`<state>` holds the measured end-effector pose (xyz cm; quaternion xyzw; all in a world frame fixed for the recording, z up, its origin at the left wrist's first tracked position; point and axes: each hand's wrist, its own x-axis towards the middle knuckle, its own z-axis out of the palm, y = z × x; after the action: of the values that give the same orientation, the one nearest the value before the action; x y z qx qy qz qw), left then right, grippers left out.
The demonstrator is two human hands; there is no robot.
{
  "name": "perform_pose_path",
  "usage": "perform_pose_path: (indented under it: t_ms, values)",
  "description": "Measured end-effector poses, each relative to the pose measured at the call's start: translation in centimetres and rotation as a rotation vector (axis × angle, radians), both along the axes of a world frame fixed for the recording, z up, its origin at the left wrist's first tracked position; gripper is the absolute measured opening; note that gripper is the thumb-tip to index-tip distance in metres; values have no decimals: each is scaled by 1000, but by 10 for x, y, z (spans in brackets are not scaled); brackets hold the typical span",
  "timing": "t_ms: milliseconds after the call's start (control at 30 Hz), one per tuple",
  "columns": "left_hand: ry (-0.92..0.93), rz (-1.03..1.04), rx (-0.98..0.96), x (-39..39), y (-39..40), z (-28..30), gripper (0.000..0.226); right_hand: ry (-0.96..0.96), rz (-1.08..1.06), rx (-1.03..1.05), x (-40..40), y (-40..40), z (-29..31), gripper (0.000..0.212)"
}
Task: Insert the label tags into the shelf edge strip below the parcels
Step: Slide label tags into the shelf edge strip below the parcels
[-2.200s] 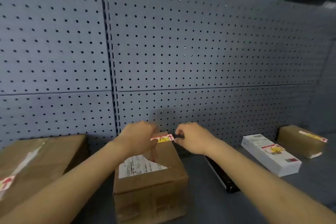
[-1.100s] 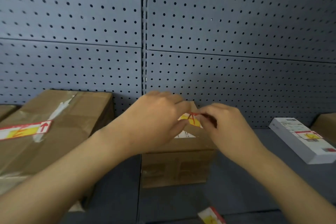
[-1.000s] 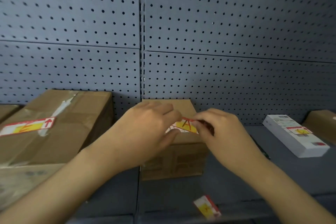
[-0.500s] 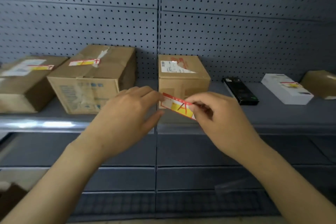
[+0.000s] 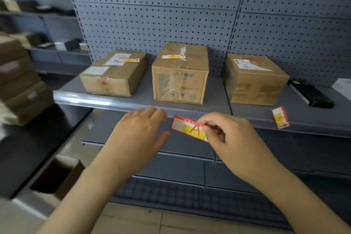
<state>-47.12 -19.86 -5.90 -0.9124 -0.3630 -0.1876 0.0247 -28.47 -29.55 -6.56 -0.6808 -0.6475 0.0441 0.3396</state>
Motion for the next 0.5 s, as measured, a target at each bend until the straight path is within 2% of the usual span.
perform_pose_path:
  t_ms: [233, 500]
  values:
    - [88, 71, -44, -135, 36, -17, 31, -7, 83, -54, -124, 51, -14, 15]
    - [79, 156, -103, -207, 98, -35, 34, -102, 132, -106, -197, 125, -22, 14]
